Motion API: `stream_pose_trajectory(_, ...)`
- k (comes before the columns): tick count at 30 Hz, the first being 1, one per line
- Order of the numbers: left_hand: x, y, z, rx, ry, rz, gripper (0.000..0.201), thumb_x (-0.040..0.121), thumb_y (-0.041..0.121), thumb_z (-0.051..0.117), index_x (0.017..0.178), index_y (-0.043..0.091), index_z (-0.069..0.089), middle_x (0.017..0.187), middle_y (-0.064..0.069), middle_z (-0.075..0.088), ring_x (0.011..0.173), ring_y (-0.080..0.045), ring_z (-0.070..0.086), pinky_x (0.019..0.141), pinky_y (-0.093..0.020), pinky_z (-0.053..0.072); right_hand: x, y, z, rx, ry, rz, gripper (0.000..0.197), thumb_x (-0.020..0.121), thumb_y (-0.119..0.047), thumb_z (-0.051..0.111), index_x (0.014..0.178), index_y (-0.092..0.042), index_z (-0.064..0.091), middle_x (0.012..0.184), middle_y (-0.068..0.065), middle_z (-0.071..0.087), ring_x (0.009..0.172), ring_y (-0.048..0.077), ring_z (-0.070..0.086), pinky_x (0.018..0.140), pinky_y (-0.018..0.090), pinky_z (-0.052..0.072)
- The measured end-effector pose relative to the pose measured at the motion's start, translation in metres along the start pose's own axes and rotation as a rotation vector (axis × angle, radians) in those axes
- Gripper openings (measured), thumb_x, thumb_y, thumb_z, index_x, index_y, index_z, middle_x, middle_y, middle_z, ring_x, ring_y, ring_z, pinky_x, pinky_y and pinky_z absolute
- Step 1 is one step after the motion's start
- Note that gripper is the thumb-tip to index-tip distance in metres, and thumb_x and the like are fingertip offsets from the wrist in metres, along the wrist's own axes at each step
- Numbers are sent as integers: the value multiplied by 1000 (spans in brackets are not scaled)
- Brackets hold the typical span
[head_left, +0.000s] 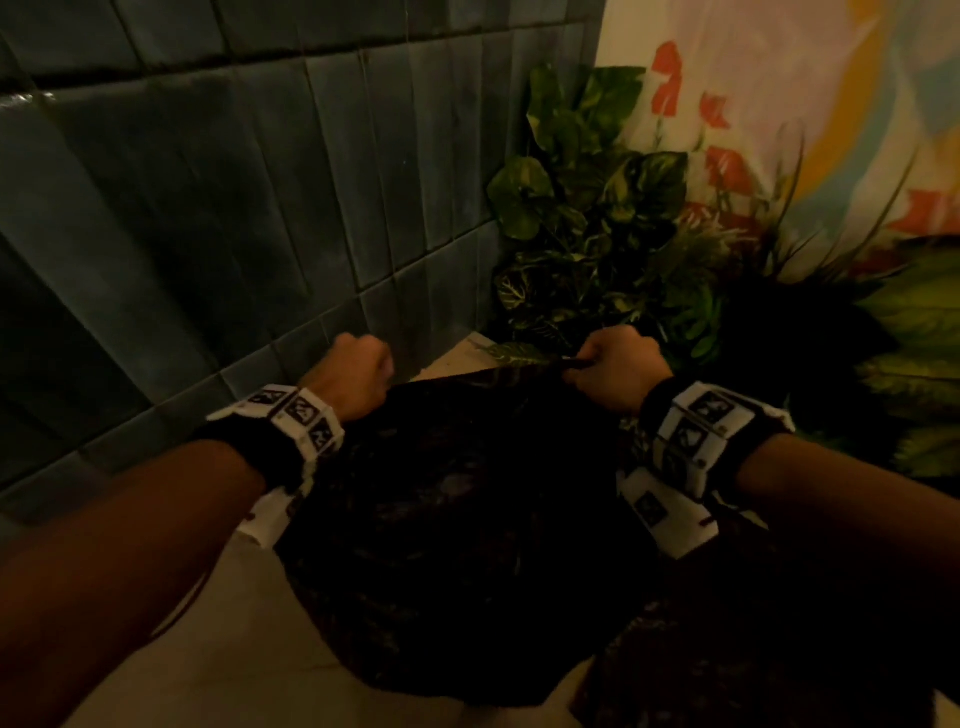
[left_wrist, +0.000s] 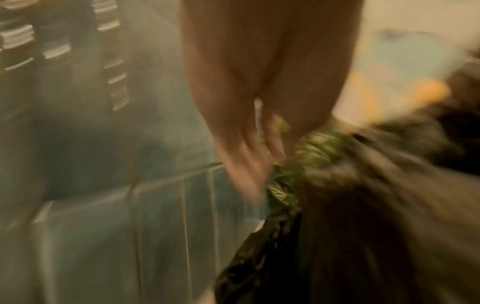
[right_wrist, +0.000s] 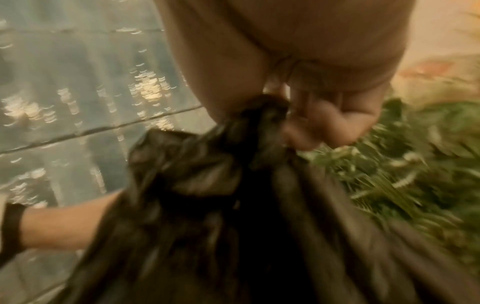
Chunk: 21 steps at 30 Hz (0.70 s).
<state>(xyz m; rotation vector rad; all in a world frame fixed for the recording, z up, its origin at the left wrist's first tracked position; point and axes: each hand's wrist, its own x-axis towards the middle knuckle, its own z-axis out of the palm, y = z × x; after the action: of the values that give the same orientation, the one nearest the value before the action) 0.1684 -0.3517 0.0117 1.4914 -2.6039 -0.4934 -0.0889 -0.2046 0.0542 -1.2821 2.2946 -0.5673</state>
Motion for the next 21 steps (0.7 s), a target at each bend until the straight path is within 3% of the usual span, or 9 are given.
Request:
stream_pose_trajectory(2,0,-6,-5,-75,-44,-1,7,81,27,66,88,24,68,88,0,69,86,-15,65,78,-24,48,6,1,-3,59,54,-21,12,82,-29,67,77,-21,61,99,9,64,96,28,60,70,29,42)
stream_pose_trajectory(3,-1,-8,-4,-103,-94,-24,18,79,33,71,94,23,70,87,3,69,86,-12,64,80,-22,47,12,2,1,37,65,-28,11,82,-29,66,81,-19,61,100,9,63,98,28,59,71,28,41)
stream_pose_trajectory(6,3,-10,7,-167,-78,-85,19,78,34,74,85,17,76,75,6,68,78,-10,64,76,-22,49,27,10,33,-140,1,-64,17,84,-28,65,98,-18,62,114,12,60,108,33,56,78,29,42)
stream_pose_trajectory(9,7,-16,4,-277,-107,-130,16,84,30,68,78,17,76,46,18,61,54,2,55,56,-17,43,39,25,59,-200,-120,-89,26,85,-22,65,111,-19,66,124,15,61,113,33,57,93,35,47)
stream_pose_trajectory(11,6,-24,1,-279,-129,-147,18,85,25,67,71,17,74,41,18,59,49,2,55,54,-17,41,43,32,64,-259,-208,-88,26,87,-15,62,112,-17,67,127,14,59,117,34,55,97,35,45)
stream_pose_trajectory(14,-1,-40,16,-129,-131,-201,23,86,20,63,63,16,66,69,-1,67,69,-16,63,62,-25,42,47,36,62,-341,-260,-69,25,88,-5,58,108,-14,69,125,16,59,113,36,56,90,35,47)
stream_pose_trajectory(16,-8,-46,29,0,-196,-202,12,85,15,57,75,13,64,89,-10,67,84,-26,65,67,-30,43,46,35,56,-385,-247,-97,20,87,-11,60,104,-17,70,121,17,61,109,35,57,85,35,48)
stream_pose_trajectory(19,-7,-47,21,91,-251,-148,10,83,17,54,85,15,64,99,-12,67,88,-27,64,75,-36,51,39,23,40,-225,-83,-171,8,87,-22,60,91,-22,68,107,11,66,100,29,61,72,29,47)
stream_pose_trajectory(21,-5,-33,-11,107,-198,-98,9,81,21,57,87,22,65,99,-6,67,89,-22,62,83,-36,52,22,3,24,-67,-1,-269,12,87,-30,61,94,-21,65,96,1,66,90,19,61,63,21,43)
